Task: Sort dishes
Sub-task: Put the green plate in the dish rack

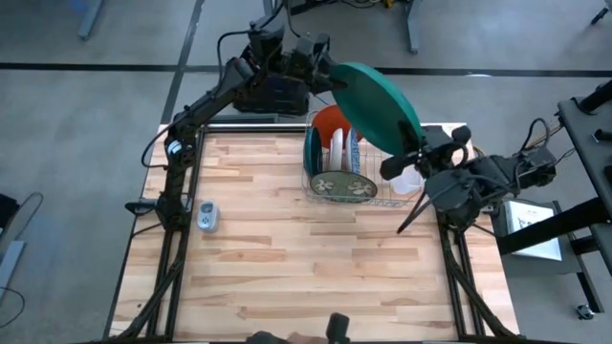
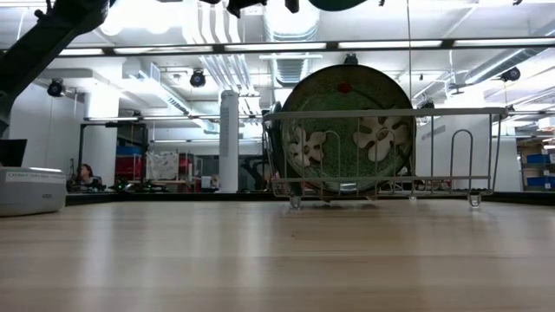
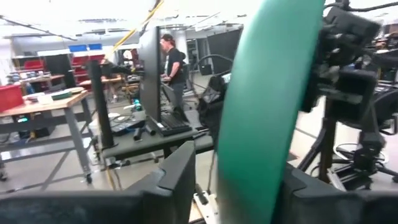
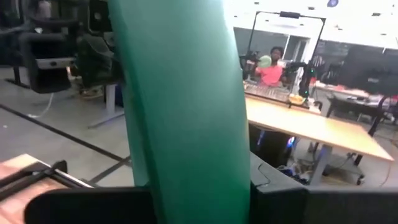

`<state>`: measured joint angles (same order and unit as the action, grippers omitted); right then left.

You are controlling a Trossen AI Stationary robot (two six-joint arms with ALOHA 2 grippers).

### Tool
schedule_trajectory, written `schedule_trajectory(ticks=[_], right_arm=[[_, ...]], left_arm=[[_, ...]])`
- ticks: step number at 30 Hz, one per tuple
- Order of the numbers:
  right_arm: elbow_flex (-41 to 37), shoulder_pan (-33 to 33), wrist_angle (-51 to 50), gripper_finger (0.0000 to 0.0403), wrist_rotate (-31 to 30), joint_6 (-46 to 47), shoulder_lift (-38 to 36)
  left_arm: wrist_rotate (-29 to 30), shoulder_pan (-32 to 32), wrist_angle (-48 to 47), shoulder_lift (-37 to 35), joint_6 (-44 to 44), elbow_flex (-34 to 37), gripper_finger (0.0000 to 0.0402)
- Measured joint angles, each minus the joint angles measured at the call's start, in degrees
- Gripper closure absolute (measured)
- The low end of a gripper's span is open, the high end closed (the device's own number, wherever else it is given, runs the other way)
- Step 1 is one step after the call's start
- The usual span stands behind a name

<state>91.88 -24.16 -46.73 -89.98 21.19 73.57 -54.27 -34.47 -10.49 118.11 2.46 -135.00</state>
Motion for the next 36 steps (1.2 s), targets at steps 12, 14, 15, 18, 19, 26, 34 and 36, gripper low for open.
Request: schedule_trajectory(ticks=[12, 14, 15, 18, 19, 26, 34, 36], right_arm=[[0.7, 4.9, 0.5, 0.0369, -0.2, -1.3, -0.5], [0.7, 6.9, -0.1, 0.0369, 0.0, -2.2, -0.6], [0.7, 8.0, -0.3, 0.0369, 0.0, -2.2, -0.7], [0.7, 11.2, -0.6, 0.0369, -0.1, -2.1, -1.3], [0.7, 12.1, -0.6, 0.0369, -0.2, -1.8, -1.6], [-0.3, 16.1, -7.2, 0.0369, 0.0, 3.5, -2.5], [-3.4, 18.2, -42.3, 0.0369, 6.5, 40.8, -3.1], [-6.7, 19.7, -42.6, 0.0369, 12.1, 44.1, -3.6]], left_arm=[[-4.6, -6.8, -0.6, -3.5, -6.5, -0.1, 0.0175], [-5.5, -8.1, -1.0, -3.8, -7.6, -0.1, 0.0165], [-6.1, -8.8, -1.0, -4.1, -8.5, -0.1, 0.0162], [-8.8, -10.6, -0.7, -5.1, -11.5, -0.1, 0.0156], [-10.0, -11.1, -0.5, -5.3, -12.3, -0.1, 0.0155], [-16.5, -12.6, -0.9, -5.2, -16.9, 0.0, 0.0155], [-23.4, -12.6, -0.8, -5.3, -20.6, 0.0, 0.0154], [-23.3, -12.6, -0.9, -5.3, -20.8, 0.0, 0.0154]])
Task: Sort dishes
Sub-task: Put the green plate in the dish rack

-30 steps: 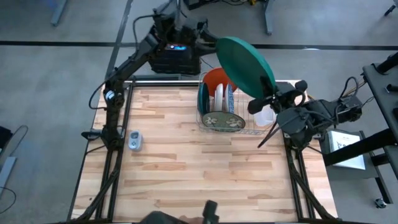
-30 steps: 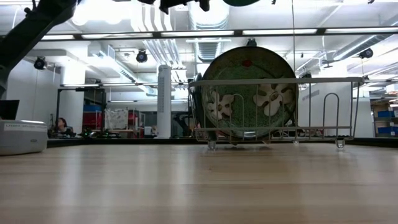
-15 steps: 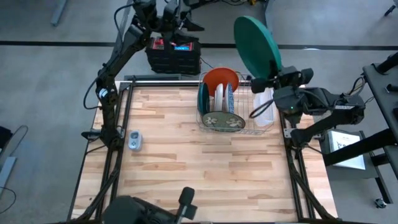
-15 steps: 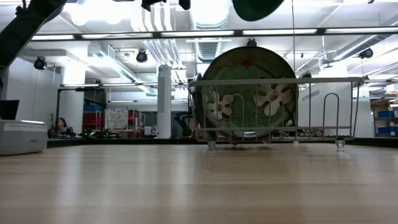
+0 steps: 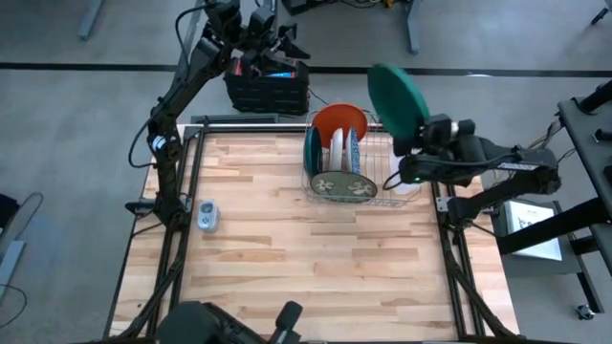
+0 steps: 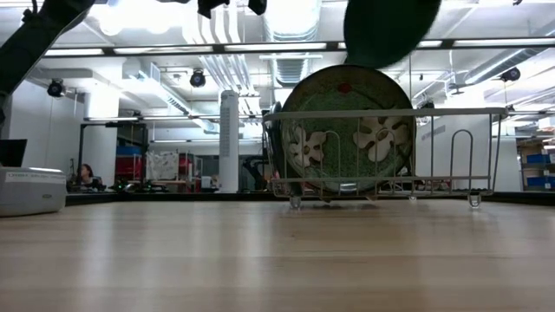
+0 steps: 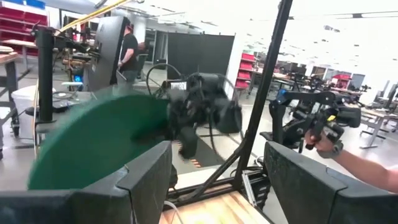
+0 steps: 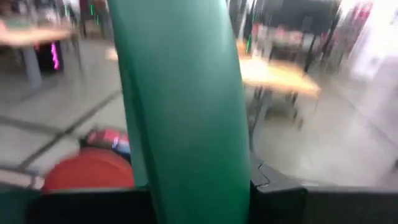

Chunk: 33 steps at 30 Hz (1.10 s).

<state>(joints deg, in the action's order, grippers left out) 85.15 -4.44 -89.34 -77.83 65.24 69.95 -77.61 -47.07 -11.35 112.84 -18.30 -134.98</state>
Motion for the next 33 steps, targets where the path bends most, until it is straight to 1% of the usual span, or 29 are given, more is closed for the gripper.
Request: schedule_trajectory(ticks=[1, 2, 3, 4, 6, 9, 11, 17, 20, 33], right_arm=[[-1.9, 0.9, 0.4, 0.0369, 2.5, -0.8, -0.9], [-3.3, 1.7, 0.3, 0.0369, 5.2, 0.0, -1.2], [-4.3, 2.4, -0.5, 0.0369, 6.4, 2.3, -1.5], [-5.4, 3.0, -0.6, 0.0369, 6.8, 4.5, -2.3], [-7.6, 3.9, -0.8, 0.0369, 7.9, 5.0, -3.9], [-10.0, 3.9, -0.6, 0.0369, 8.1, 7.9, -4.2], [-11.3, 3.9, -0.6, 0.0369, 10.3, 9.7, -4.1], [-14.2, 4.0, -0.5, 0.0369, 13.7, 15.1, -3.0], [-15.0, 4.0, -0.7, 0.0369, 13.9, 17.4, -2.3], [-17.9, 5.0, -0.4, 0.0369, 19.1, 19.4, 1.0]], left_arm=[[0.0, 0.0, 0.0, 0.0, 0.0, 0.0, 0.0154], [0.0, 0.0, 0.0, 0.0, 0.0, 0.0, 0.0154], [0.0, 0.0, 0.0, 0.0, 0.0, 0.0, 0.0154], [0.0, 0.0, 0.0, 0.0, 0.0, 0.0, 0.0154], [0.0, 0.0, 0.0, 0.0, 0.0, 0.0, 0.0154], [0.0, 0.0, 0.0, 0.0, 0.2, 0.0, 0.0154], [0.0, 0.0, 0.0, 0.0, 0.8, 0.0, 0.0154], [0.2, 0.0, 0.0, 0.0, 1.7, 0.1, 0.0154], [0.1, 0.0, 0.0, 0.0, 1.7, 0.1, 0.0154], [0.2, -0.1, 0.0, 0.5, 2.1, 0.1, 0.0154]])
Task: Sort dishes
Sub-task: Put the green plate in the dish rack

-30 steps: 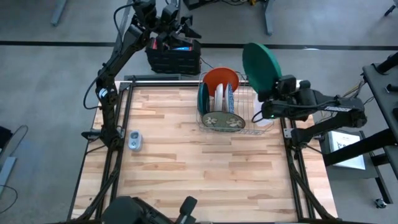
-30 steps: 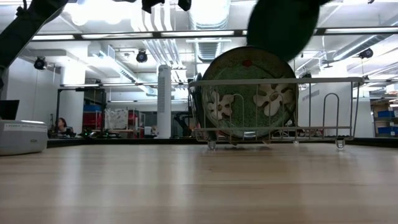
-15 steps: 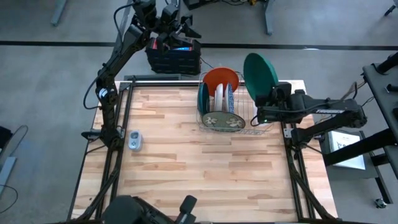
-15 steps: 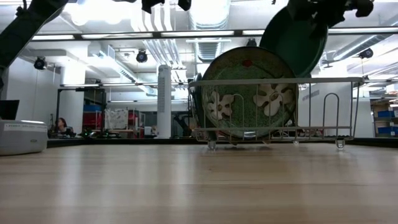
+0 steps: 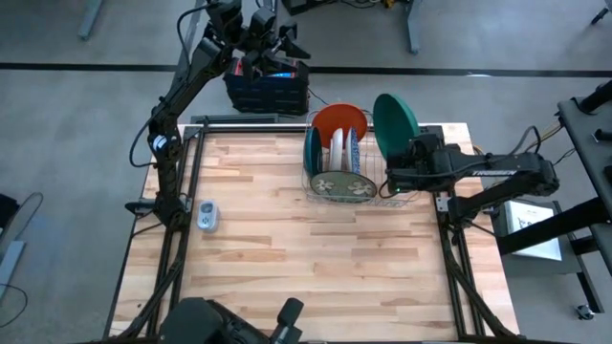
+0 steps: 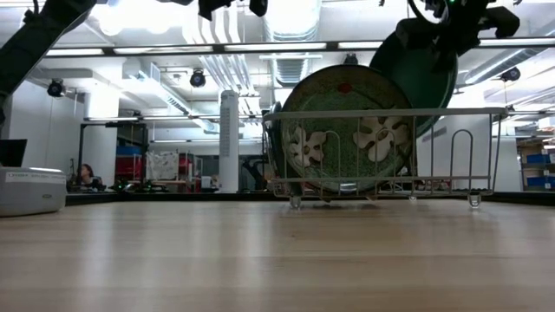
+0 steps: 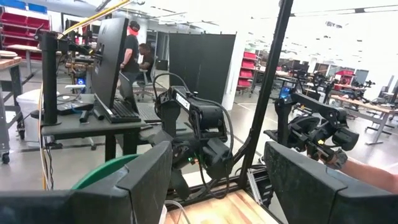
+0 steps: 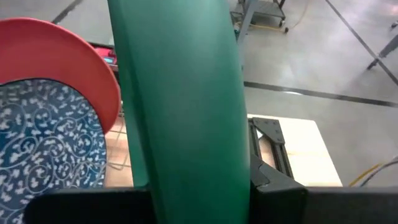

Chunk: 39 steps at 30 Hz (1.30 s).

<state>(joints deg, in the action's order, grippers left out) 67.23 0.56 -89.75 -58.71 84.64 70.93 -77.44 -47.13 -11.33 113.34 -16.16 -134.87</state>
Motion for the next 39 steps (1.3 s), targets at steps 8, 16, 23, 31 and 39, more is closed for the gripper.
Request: schedule_trajectory(ticks=[8, 16, 23, 31, 39], right_arm=[[-1.3, -0.1, 0.9, 0.0369, 1.5, 0.8, 0.7], [-1.5, 0.0, 2.0, 0.0369, 2.1, 0.8, 3.8], [-1.5, 0.0, 2.4, 0.0369, 3.5, 1.0, 7.9], [-1.4, 0.0, 2.2, 0.0343, 4.6, 4.3, 11.4], [-1.4, 0.0, 1.5, 0.0302, 5.2, 9.2, 11.6]], left_arm=[[0.0, 0.0, 0.0, 0.0, 0.0, 0.0, 0.0154], [0.0, 0.0, -0.1, 0.0, 0.2, 0.0, 0.0154], [-0.1, 0.0, -0.2, 0.0, 0.2, 0.0, 0.0154], [-0.1, 0.0, -0.3, 0.0, 0.2, 0.0, 0.0154], [-0.1, 0.0, -0.4, 0.0, 0.2, 0.0, 0.0154]])
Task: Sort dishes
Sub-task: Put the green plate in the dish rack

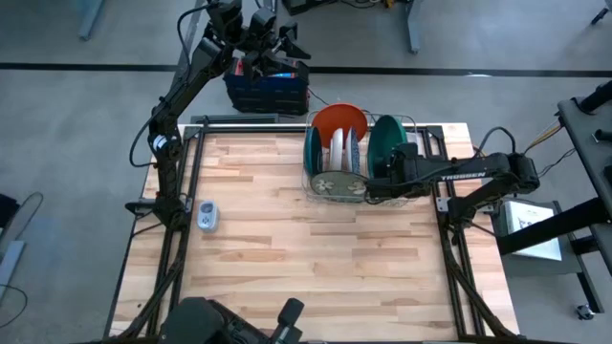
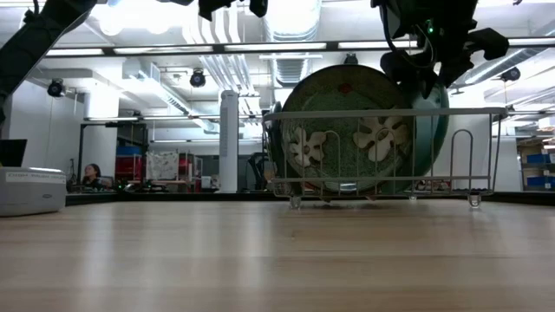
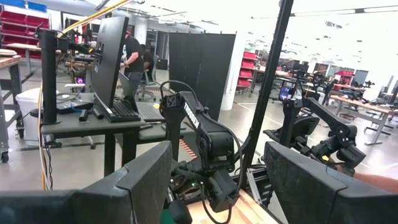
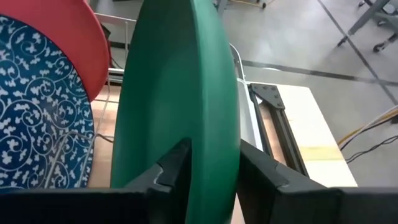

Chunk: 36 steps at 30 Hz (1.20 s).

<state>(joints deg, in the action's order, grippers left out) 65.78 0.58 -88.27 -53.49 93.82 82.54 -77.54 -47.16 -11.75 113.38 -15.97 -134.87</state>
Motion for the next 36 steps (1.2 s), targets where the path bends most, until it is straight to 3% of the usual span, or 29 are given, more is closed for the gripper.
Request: schedule_trajectory(ticks=[7, 11, 21, 29, 33, 36], right_arm=[[0.1, 0.0, 0.2, 0.0313, 0.5, 0.2, -0.1], [2.0, -0.1, -1.5, 0.0312, 6.0, 0.3, -0.5], [7.0, -0.1, -1.7, 0.0263, 11.1, -2.3, -1.6], [10.9, -0.2, -1.7, 0.0226, 23.2, -5.0, -2.4], [12.5, -1.3, -1.7, 0.0223, 33.4, -5.0, -3.8], [12.6, -3.7, -1.7, 0.0231, 36.0, -6.0, -5.8]], left_arm=[[0.0, 0.0, 0.0, 0.0, 0.4, 0.0, 0.0154], [0.0, 0.0, 0.0, 0.0, 0.5, 0.0, 0.0154], [-0.1, 0.0, -2.6, 0.0, 2.9, 0.0, 0.0154], [-0.1, 0.0, -5.2, 0.0, 5.3, 0.0, 0.0154], [-1.5, 0.1, -6.0, 0.0, 5.1, 0.0, 0.0154], [-2.7, 0.1, -6.5, 0.0, 5.0, 0.0, 0.0154]])
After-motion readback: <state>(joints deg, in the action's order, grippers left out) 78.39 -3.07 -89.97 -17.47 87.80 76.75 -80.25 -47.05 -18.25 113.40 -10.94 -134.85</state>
